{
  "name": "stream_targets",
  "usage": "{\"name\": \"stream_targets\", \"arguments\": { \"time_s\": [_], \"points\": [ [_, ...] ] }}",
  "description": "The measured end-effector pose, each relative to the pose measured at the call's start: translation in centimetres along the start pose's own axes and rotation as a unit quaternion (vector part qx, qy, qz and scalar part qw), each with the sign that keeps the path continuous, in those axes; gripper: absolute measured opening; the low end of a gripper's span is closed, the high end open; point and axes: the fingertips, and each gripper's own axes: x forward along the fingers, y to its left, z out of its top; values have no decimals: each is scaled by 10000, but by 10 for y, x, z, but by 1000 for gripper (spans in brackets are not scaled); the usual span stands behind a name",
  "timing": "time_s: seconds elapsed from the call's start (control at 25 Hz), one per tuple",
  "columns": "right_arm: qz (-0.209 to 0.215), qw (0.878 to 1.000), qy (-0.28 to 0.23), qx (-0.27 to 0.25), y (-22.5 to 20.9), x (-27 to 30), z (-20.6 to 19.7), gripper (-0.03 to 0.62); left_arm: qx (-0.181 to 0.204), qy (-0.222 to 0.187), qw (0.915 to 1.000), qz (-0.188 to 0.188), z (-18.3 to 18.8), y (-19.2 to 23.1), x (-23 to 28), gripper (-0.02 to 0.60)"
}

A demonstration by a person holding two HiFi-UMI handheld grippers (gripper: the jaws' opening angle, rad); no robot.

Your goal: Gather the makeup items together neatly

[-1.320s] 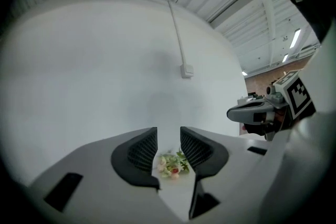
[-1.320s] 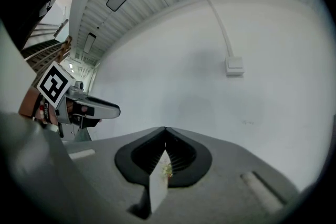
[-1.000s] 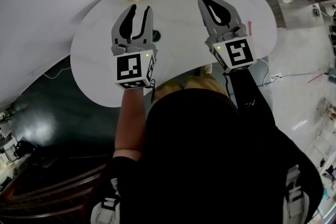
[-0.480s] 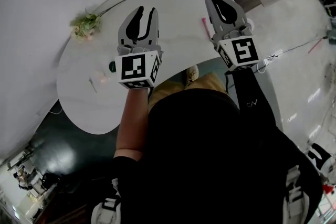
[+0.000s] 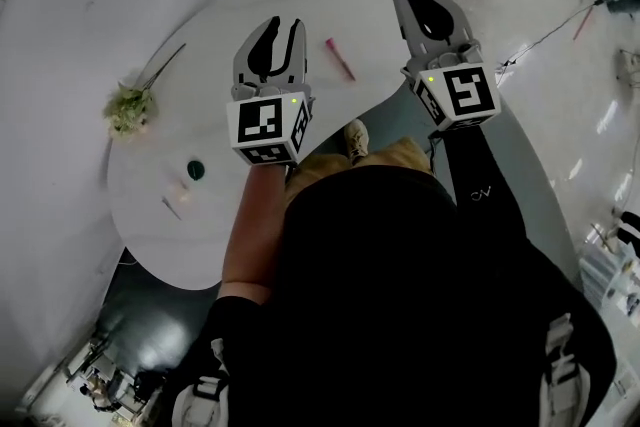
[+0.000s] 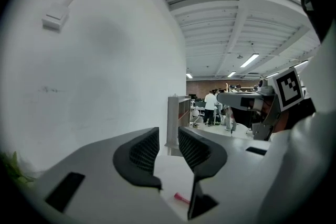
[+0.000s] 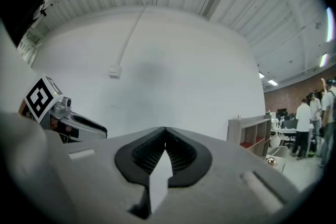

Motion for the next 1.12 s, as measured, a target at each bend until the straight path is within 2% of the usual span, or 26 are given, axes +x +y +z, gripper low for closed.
{"name": "stream_targets", "arguments": {
  "time_s": [0.12,0.2,0.28,0.44,0.68,0.76,0.84,0.92,1.12],
  "points": [
    [-100,9999,71,-13,-11,-5,-3,6,30,239,9997,-73,-12,-11,12,115],
    [-118,9999,124,0,-13,-6,-6,6,-22,618,9980,-132,-39,-18,26,119],
    [-116,9998,159,-30,-13,-5,-8,5,-280,1137,9928,-243,-79,-24,43,137],
    [-89,9997,212,-109,-14,-10,-12,6,-747,2164,9731,-258,-161,-31,67,147],
    [-487,9980,394,-122,-42,-35,-22,6,-773,3324,9397,-227,-248,-55,71,167],
    [-544,9978,367,-27,-49,-42,-24,6,-717,3488,9343,-180,-264,-61,70,182],
    [-580,9976,367,5,-53,-47,-25,6,-451,3442,9378,-81,-267,-61,70,181],
    [-623,9973,389,5,-56,-51,-25,6,-218,3364,9414,-56,-267,-63,68,52],
    [-552,9979,339,-19,-55,-49,-18,6,-263,3387,9405,-79,-265,-62,60,41]
  ]
}}
